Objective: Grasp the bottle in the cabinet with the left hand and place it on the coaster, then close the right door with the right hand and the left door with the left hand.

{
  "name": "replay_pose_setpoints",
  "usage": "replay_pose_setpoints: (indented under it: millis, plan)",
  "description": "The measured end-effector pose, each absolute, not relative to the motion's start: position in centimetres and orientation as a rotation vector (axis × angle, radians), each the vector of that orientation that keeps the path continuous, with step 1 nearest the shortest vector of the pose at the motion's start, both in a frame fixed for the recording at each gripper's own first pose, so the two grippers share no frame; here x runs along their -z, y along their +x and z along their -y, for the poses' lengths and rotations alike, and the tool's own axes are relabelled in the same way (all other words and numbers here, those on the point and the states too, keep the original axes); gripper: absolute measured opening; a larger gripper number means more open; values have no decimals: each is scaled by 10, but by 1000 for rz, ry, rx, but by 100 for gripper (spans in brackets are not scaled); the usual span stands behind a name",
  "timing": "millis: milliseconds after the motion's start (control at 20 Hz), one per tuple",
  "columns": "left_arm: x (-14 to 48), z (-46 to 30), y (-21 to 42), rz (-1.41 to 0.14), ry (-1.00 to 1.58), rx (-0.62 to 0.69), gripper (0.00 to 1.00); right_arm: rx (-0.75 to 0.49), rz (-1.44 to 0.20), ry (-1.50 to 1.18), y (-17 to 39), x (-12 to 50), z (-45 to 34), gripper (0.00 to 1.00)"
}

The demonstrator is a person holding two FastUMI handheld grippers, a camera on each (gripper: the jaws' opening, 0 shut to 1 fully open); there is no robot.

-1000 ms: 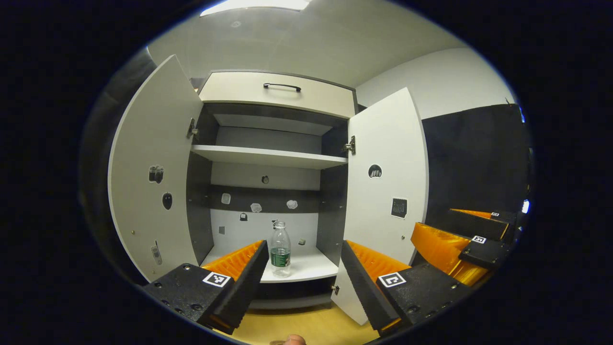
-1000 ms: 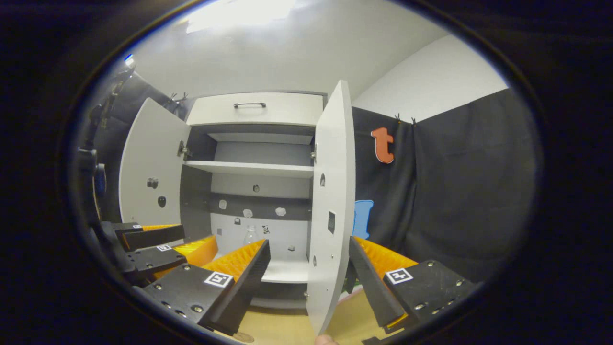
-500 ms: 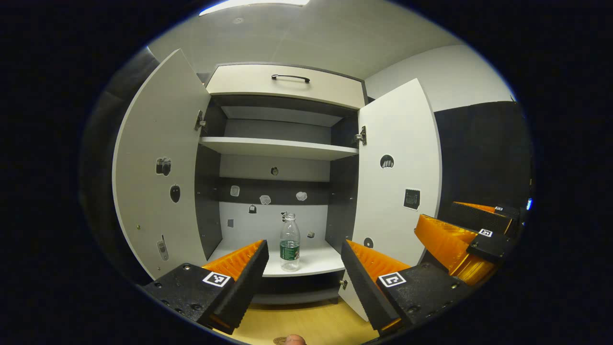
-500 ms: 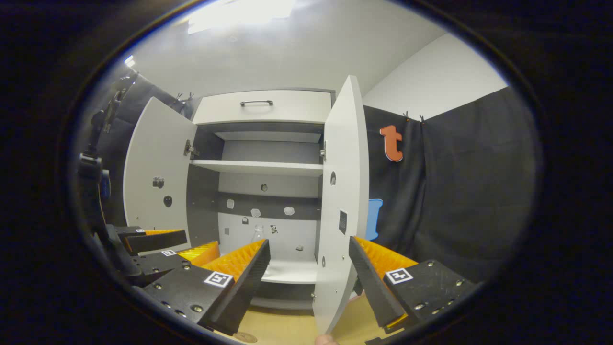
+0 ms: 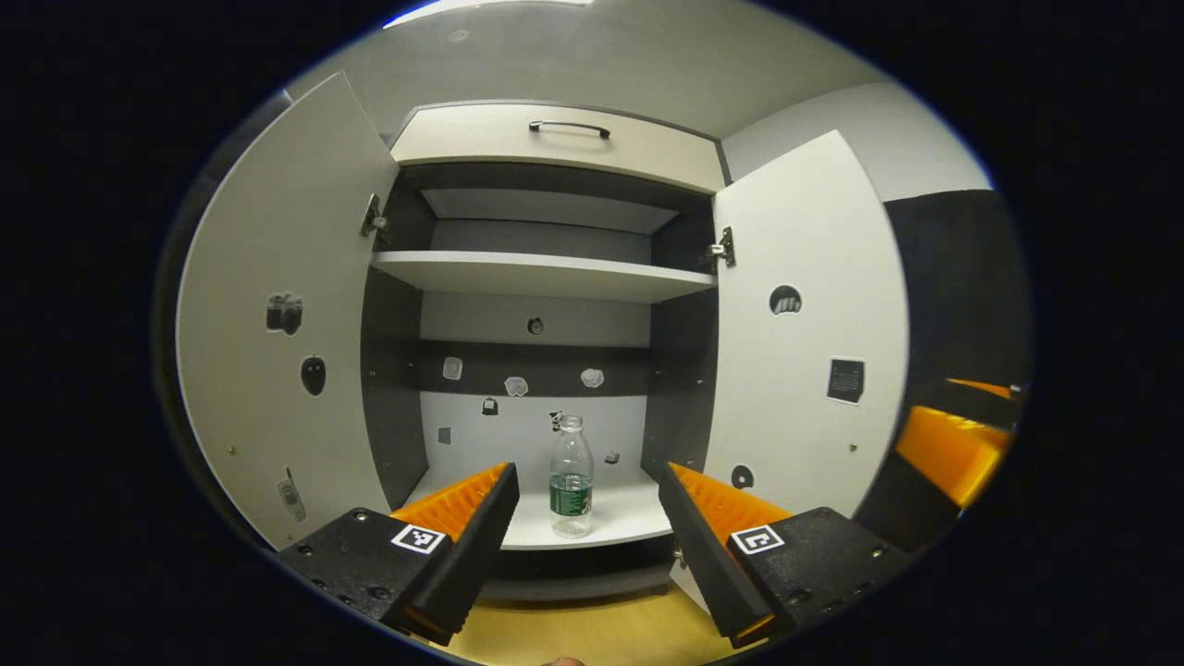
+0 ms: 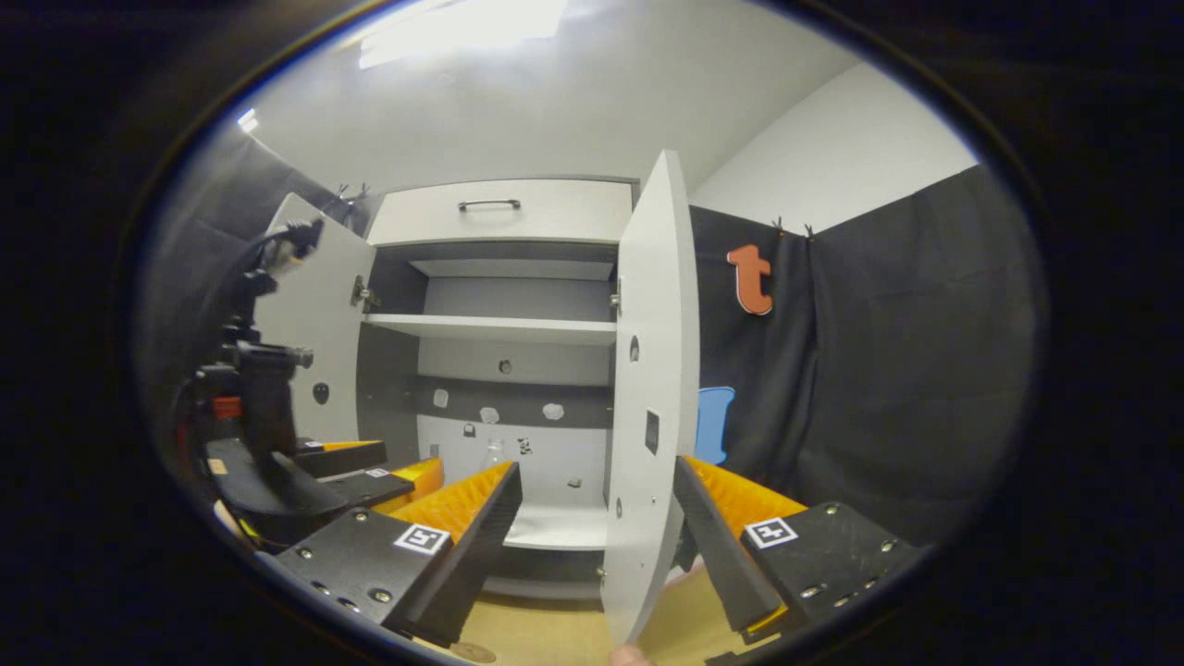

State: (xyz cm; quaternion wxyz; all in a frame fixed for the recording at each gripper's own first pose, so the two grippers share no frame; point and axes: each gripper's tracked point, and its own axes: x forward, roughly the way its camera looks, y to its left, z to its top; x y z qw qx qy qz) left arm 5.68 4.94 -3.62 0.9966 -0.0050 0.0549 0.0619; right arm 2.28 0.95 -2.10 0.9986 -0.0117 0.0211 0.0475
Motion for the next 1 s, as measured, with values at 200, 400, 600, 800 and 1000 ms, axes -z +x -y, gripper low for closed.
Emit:
replay_pose_setpoints:
  millis: [200, 400, 600, 800, 1000]
  plan:
    - [53, -67, 106, -126, -8, -146, 96, -20, -37, -52, 25, 19, 19, 100]
    - [71, -82, 153, -149, 16, -167, 96, 57, -37, -72, 28, 20, 46, 100]
    - [84, -92, 197, -169, 14, -182, 96, 134, -50, -95, 30, 25, 71, 100]
    - [94, -103, 233, -184, 9, -203, 97, 197, -67, -100, 25, 33, 86, 97]
    - [106, -107, 257, -214, -7, -206, 96, 239, -78, -107, 22, 39, 97, 97]
